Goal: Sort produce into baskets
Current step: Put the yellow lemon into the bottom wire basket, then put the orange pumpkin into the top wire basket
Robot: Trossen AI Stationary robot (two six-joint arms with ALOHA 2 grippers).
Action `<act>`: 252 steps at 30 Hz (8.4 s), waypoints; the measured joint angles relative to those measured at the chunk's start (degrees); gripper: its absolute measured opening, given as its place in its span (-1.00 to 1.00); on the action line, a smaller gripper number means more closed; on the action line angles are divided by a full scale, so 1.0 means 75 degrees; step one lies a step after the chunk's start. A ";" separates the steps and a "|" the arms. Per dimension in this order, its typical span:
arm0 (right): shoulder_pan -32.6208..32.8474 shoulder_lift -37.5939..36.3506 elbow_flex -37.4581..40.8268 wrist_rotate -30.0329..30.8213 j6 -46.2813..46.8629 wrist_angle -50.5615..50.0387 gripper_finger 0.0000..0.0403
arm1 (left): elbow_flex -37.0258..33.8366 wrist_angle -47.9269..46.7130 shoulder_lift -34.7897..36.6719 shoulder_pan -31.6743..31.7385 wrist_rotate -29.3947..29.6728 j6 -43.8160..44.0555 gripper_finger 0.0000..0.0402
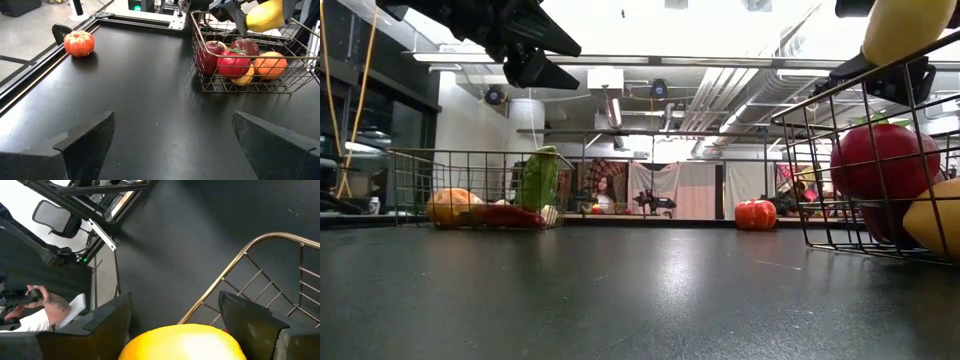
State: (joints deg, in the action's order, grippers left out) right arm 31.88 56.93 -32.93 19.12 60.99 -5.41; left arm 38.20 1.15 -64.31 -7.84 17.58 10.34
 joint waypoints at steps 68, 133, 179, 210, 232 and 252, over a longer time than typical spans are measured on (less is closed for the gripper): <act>-0.8860 0.2357 -0.0008 0.1011 -0.2473 0.2050 0.76 | 0.0006 -0.0120 -0.0002 0.0000 0.0029 -0.0128 0.95; -0.8492 0.3255 0.0000 -0.1689 -0.3630 0.3391 0.97 | 0.0003 -0.0119 -0.0003 -0.0003 0.0026 -0.0060 0.95; -0.8538 0.5525 -0.3288 0.2978 -0.1335 -0.2315 0.97 | 0.0000 0.0003 -0.0006 0.0000 0.0149 -0.0133 0.95; -0.9894 0.6461 -0.4899 0.0132 -0.0726 -0.4157 0.97 | 0.0000 -0.0009 -0.0006 0.0000 0.0069 0.0013 0.95; -0.9899 0.6629 -0.4893 0.0399 -0.0758 -0.4396 0.97 | 0.0000 -0.0012 -0.0006 -0.0009 0.0079 0.0018 0.95; -0.9964 0.7277 -0.4878 0.0990 -0.0738 -0.3700 0.97 | 0.0000 -0.0062 -0.0006 -0.0009 -0.0128 0.0030 0.95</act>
State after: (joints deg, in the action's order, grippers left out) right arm -42.85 111.50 -69.52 26.55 55.46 -33.17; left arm 38.20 0.68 -64.36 -7.90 16.62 10.57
